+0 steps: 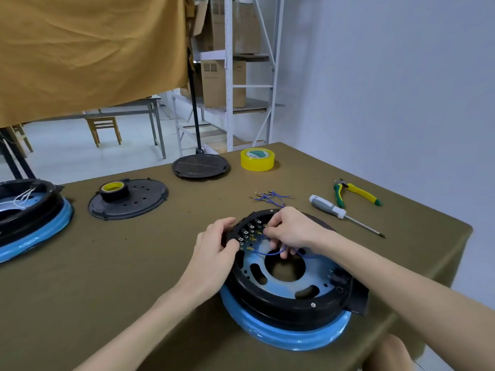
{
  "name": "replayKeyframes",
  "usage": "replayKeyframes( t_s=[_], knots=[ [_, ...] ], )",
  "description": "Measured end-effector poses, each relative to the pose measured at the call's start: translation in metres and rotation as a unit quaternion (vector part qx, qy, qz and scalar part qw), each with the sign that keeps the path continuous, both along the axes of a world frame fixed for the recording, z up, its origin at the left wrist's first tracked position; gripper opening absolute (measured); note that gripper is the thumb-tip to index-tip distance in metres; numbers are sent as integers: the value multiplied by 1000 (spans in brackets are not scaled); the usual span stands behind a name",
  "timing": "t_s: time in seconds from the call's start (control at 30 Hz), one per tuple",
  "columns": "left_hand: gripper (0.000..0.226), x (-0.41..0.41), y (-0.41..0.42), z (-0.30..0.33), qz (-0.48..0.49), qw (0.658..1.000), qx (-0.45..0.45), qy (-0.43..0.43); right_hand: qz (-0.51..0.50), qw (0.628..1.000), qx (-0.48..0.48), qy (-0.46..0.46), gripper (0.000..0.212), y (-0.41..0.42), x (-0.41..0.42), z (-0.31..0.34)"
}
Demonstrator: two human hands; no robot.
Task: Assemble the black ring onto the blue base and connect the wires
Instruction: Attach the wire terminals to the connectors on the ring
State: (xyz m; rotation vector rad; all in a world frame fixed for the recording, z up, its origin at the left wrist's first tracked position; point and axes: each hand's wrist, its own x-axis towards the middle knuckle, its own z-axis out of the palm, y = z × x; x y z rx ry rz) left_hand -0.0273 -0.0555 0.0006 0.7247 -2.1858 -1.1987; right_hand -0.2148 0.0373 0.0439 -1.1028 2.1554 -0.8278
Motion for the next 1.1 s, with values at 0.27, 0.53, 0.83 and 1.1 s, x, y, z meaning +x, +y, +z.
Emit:
replayKeyframes(
  t_s=[0.27,0.53,0.83,1.1],
  knots=[
    [50,1,-6,-3,-86,995,49,27,20,1000,-19,-5,17,-16,-10,-10],
    [49,5,-1,-15,62,990,-124,15,157,986,-7,57,25,-44,-16,6],
    [45,2,-24,-23,16,992,-119,32,169,933,-58,312,26,-23,-4,1],
    [45,1,-24,-24,20,990,-133,28,156,948,-69,268,31,-22,-9,-5]
  ],
)
